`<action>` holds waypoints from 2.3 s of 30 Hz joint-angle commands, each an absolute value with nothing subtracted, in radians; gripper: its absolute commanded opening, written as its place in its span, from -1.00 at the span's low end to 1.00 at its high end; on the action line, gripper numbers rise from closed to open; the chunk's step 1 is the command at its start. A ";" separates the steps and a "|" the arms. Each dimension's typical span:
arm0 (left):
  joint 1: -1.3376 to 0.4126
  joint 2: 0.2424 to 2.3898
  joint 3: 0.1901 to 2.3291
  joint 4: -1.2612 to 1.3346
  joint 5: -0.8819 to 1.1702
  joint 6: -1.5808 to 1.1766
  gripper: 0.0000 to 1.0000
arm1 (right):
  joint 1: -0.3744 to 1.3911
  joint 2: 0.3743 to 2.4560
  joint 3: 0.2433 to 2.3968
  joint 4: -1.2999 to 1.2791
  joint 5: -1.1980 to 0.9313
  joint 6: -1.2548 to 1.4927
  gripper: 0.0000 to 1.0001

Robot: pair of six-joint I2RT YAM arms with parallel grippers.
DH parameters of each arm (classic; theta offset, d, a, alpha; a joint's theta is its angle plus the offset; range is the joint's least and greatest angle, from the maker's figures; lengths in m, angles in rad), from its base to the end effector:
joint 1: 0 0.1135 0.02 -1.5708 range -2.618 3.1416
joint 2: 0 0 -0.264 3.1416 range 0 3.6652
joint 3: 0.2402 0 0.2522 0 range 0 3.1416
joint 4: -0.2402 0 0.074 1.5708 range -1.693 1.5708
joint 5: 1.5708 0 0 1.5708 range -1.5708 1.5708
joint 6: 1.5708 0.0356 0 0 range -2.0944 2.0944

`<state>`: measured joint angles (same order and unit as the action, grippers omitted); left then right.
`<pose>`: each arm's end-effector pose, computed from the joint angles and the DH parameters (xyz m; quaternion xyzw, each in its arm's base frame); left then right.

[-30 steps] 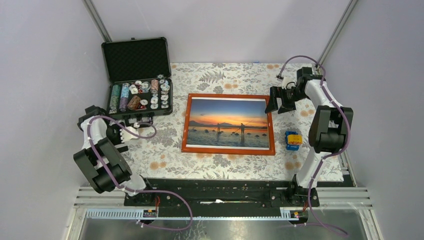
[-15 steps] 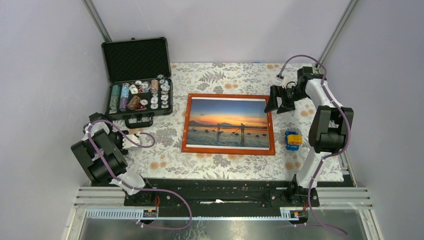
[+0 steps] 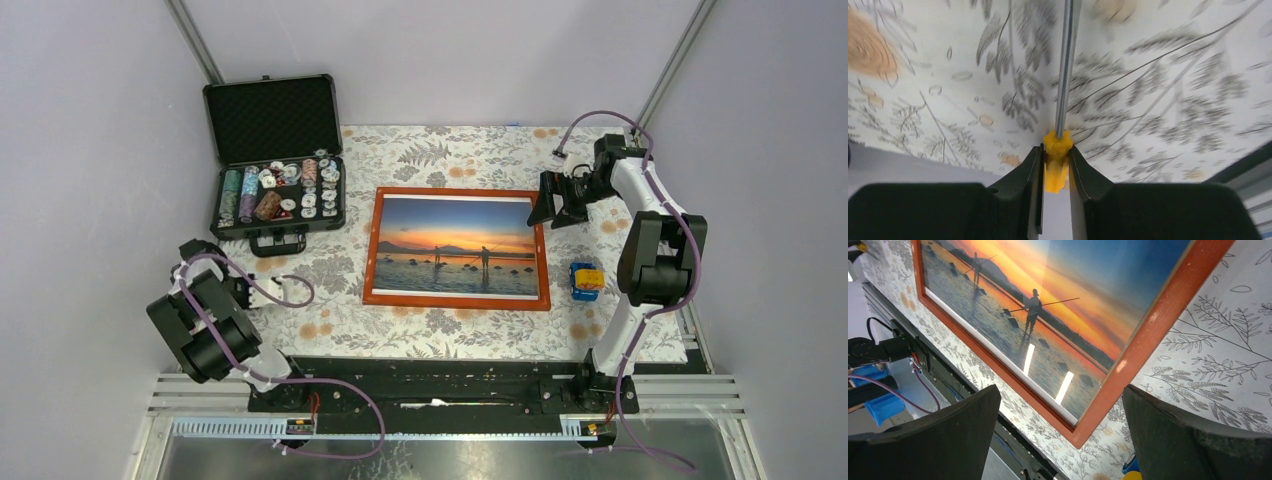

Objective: Take the photo out of the frame

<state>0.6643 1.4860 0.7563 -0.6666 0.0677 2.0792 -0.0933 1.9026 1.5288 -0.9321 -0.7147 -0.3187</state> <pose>0.1898 0.1456 0.1501 0.6493 0.7548 0.0787 0.0503 0.3829 -0.0124 0.2321 -0.1503 0.9175 0.3141 0.1920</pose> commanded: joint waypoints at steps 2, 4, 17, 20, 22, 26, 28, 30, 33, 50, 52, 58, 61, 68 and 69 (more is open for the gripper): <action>0.665 1.371 0.768 -0.978 0.271 2.146 -0.89 | -0.091 1.839 1.579 -0.958 -0.815 -0.329 0.99; 0.663 1.325 0.834 -1.116 0.354 2.133 -1.00 | -0.089 1.825 1.596 -0.959 -0.849 -0.326 1.00; 0.322 1.236 1.323 -1.215 1.065 0.973 -1.00 | 0.065 1.698 1.707 -0.845 -1.006 -0.180 0.99; 0.261 1.159 1.305 -0.919 1.132 0.542 -1.00 | 0.136 1.663 1.679 -0.775 -1.014 -0.135 0.99; 0.204 1.107 1.253 -0.695 1.091 0.297 -1.00 | 0.174 1.644 1.648 -0.732 -0.979 -0.121 0.99; 0.081 1.061 1.188 -0.531 0.914 0.163 -1.00 | 0.189 1.642 1.606 -0.746 -0.873 -0.154 0.99; 0.064 1.095 1.195 -0.570 0.835 0.139 -1.00 | 0.189 1.631 1.581 -0.751 -0.835 -0.162 0.99; 0.063 1.175 1.227 -0.722 0.712 0.270 -1.00 | 0.187 1.620 1.556 -0.759 -0.777 -0.163 0.99; 0.062 1.300 1.193 -0.956 0.505 0.577 -1.00 | 0.165 1.614 1.531 -0.802 -0.700 -0.205 0.99; 0.088 1.477 0.866 -0.732 0.016 0.679 -0.68 | -0.023 1.758 1.332 -0.677 -0.358 -0.244 0.94; 0.086 1.495 0.855 -0.718 0.012 0.681 -0.59 | -0.023 1.787 1.326 -0.665 -0.360 -0.235 0.92; 0.084 1.538 0.844 -0.690 0.003 0.683 -0.35 | -0.023 1.844 1.317 -0.643 -0.356 -0.238 0.88; 0.083 1.552 0.844 -0.690 0.003 0.678 -0.19 | -0.023 1.860 1.311 -0.640 -0.358 -0.242 0.88; 0.083 1.534 0.878 -0.730 0.059 0.687 0.35 | -0.024 1.884 1.294 -0.632 -0.362 -0.246 0.80; 0.082 1.519 0.902 -0.745 0.086 0.690 0.39 | -0.023 1.884 1.290 -0.629 -0.363 -0.244 0.77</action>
<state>0.0864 1.5490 0.8532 -0.7147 0.0143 0.6838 -0.0246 1.8736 1.3083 -0.6426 -0.3744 -0.2420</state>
